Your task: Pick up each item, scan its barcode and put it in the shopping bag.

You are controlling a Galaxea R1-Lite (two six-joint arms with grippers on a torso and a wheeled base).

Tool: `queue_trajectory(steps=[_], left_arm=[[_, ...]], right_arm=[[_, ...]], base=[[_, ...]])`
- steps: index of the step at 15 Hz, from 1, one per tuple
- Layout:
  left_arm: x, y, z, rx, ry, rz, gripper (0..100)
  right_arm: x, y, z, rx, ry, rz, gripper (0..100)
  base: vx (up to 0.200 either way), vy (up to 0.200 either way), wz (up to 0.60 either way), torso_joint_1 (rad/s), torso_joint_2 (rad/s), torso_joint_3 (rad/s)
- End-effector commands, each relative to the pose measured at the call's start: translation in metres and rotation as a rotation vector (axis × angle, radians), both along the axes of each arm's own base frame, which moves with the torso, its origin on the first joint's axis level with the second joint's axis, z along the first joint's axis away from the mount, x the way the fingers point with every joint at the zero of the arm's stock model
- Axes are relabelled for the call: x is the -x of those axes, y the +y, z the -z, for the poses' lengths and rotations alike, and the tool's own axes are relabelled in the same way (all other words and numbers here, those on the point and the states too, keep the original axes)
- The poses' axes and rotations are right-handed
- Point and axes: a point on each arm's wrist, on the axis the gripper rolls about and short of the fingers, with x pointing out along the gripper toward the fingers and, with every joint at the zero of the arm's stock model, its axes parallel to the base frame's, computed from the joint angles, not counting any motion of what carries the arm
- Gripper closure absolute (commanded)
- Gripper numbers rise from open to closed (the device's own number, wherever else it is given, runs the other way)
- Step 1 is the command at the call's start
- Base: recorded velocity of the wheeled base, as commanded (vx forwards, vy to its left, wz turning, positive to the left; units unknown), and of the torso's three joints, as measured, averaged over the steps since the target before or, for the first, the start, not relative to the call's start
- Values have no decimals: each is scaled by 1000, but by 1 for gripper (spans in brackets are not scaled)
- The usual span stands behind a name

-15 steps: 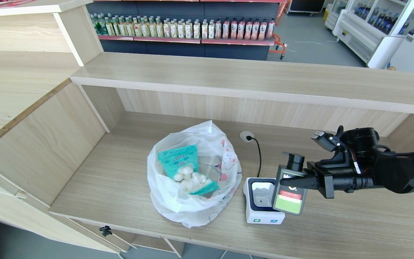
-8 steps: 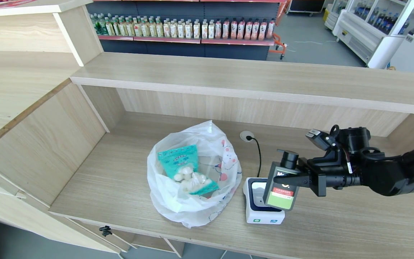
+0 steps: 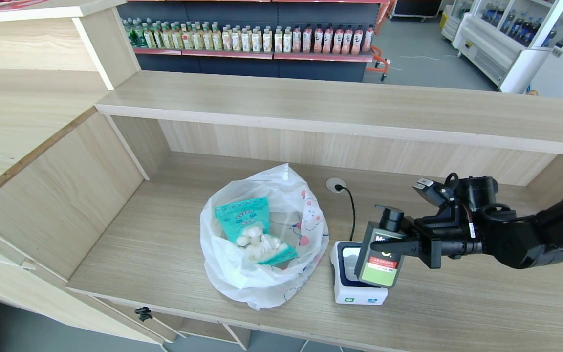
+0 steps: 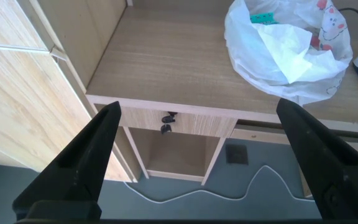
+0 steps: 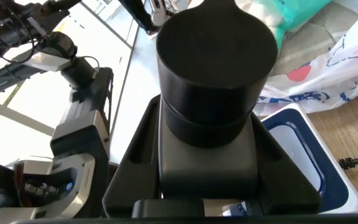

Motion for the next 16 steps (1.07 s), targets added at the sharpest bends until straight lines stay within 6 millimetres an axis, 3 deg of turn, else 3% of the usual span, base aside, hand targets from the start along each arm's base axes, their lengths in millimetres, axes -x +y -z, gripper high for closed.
queue_trajectory(steps=[1,6,9,10,11,12,13,16], left_arm=[[0,0,0,0,1,-1,0],[0,0,0,0,1,-1,0],[0,0,0,0,1,-1,0],[0,0,0,0,1,-1,0],[0,0,0,0,1,-1,0],[0,0,0,0,1,-1,0],[0,0,0,0,1,-1,0],[0,0,0,0,1,1,0]], right_arm=[[0,1,0,0,16,-2,100],[3,-1,-6,-1,4,2,100],[22,-27,-54,5,-83,100,100],[39,-41,-86,22,-121,175,100],[72,-56,-132,64,-168,308,100],[84,-61,-144,84,-170,362,100],[112,-66,-163,120,-163,448,100],[165,-70,-187,197,-101,603,100]], base=[[0,0,0,0,0,0],[0,0,0,0,0,0],[0,0,0,0,0,0],[0,0,0,0,0,0],[0,0,0,0,0,0],[0,0,0,0,0,0],[0,0,0,0,0,0],[0,0,0,0,0,0]])
